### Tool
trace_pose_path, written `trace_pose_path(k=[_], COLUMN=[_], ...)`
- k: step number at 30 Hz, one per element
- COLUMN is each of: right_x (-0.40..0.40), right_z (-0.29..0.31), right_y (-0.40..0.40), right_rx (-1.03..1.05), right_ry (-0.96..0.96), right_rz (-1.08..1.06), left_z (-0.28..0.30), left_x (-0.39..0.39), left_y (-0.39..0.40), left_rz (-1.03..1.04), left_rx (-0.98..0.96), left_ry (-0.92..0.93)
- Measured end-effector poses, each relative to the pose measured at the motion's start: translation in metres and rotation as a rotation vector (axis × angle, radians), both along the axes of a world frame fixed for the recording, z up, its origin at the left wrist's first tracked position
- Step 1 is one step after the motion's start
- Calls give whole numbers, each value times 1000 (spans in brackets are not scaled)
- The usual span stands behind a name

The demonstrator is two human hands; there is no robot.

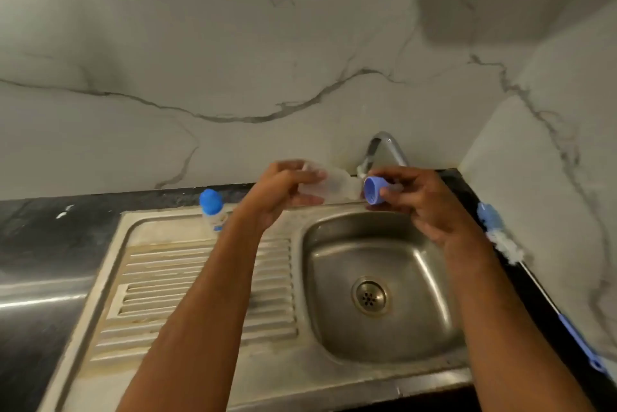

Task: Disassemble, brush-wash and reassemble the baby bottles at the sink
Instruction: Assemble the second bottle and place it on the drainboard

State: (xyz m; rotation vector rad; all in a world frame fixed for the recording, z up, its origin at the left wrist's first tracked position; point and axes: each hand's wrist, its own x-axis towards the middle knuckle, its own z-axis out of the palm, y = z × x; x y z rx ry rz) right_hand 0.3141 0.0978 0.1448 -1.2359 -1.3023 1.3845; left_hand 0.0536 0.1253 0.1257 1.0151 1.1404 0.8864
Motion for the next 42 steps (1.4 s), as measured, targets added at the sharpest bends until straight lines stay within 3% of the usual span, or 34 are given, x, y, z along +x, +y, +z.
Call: trace_pose_path(k=[1,2,4,5,8,10,13,15,18,23,27,35,42], right_x=[12,21,41,49,69,77,86,91,96,91,83,56,46], right_z=[-15,-35,-94,-121,-149,-137,-116,-107,-104,-102,-90,-61,-47], right_y=[0,-2,-6,-14,-29,-31,-27,-24,-25,-27,-24,-21,-21], right_rx=[-90,-153,-279,-320,-372,-355,-387,-337,-237,-175,-27,218,277], right_ry=[-22,-257,-869,-986,-886,-844,-530,-429,-418,-340,-379,-600,-707], right_rz=[-43,-87,-160,-150,-92,-123,-178,-189,-243,-328,-314,-156,-117], left_z=[-19,-34,-75,-90,-101,-95,-79,-77,-92,-92,-87,-85,-77], left_x=[9,23,52,65,101,118,130,124,114,107,101,90,86], left_y=[7,7,-3,-10,-17,-11,8,16,14,2,-7,-21,-26], left_rz=[-20,-47,-67,-60,-117,-93,-70,-65,48,56,82,62,-60], left_rx=[-90,-137,-78,5,75,50,-87,-205,-280,-354,-414,-461,-290], left_ry=[-1,198,806,916,928,871,479,286,433,-64,-254,-374,-223])
